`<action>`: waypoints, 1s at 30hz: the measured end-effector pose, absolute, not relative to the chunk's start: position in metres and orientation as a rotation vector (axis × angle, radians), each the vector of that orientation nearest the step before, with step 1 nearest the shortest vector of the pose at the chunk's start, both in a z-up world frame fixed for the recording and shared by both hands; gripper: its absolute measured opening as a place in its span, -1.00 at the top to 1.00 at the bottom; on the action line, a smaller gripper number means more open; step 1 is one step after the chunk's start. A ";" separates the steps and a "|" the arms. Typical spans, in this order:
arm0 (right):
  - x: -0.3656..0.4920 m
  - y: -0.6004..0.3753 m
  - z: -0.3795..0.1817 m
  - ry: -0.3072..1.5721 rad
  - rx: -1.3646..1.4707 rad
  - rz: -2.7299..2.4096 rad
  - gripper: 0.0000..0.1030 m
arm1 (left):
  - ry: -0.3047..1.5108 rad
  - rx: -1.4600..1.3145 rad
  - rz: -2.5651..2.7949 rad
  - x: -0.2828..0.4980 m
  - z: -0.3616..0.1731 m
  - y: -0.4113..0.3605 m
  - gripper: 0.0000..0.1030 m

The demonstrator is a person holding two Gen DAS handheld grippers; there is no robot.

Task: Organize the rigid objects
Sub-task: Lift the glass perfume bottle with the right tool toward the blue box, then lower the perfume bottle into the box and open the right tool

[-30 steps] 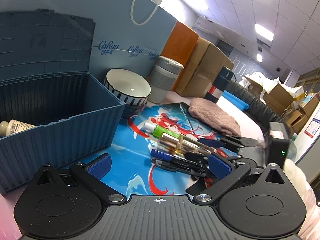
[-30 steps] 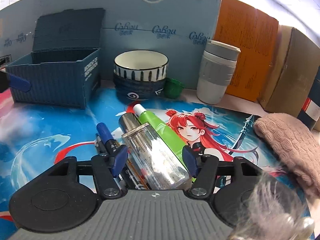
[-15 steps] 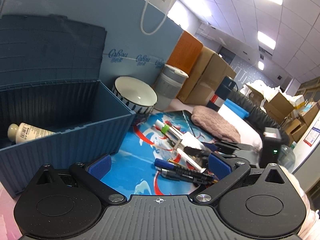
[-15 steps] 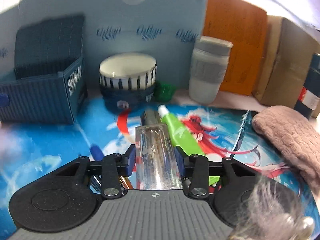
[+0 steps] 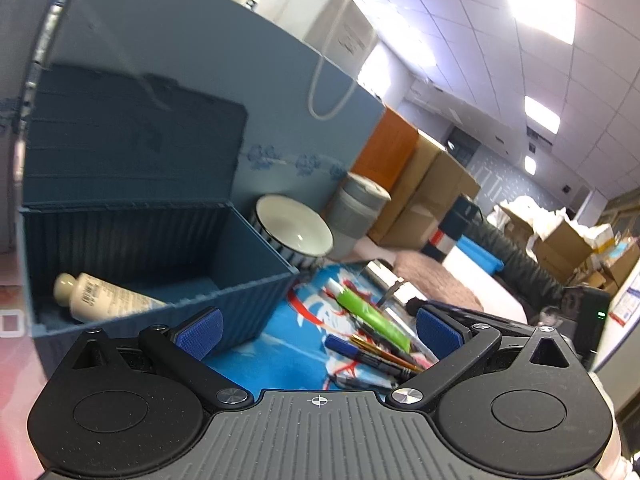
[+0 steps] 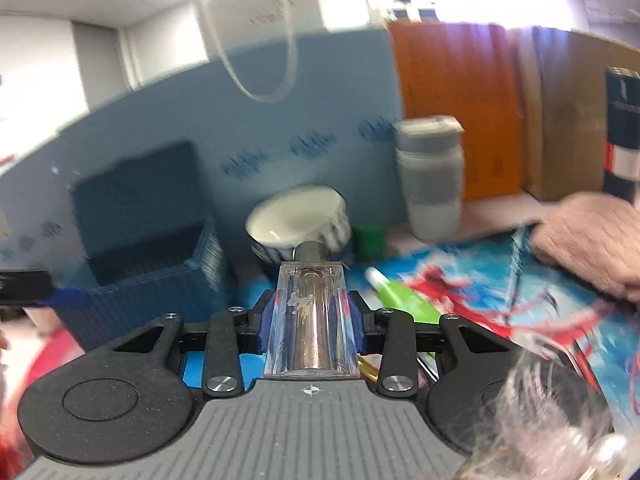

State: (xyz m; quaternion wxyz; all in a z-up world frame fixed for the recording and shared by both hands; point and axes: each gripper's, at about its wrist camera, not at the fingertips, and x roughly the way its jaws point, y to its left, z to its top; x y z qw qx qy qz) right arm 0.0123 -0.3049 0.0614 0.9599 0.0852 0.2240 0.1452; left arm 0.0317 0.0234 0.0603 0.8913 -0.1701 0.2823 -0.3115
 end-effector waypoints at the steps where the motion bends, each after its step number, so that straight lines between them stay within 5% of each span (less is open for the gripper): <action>1: 0.012 -0.300 0.067 0.436 0.162 0.319 0.33 | 0.577 -0.361 -0.636 0.032 0.062 0.027 -1.00; 13: 0.041 -0.201 0.110 0.260 -0.100 0.562 0.33 | 0.476 -0.483 -0.420 0.034 0.075 0.084 -1.00; 30: 0.094 -0.113 0.071 0.216 -0.419 0.820 0.33 | 0.468 -0.600 -0.295 0.050 0.066 0.131 -1.00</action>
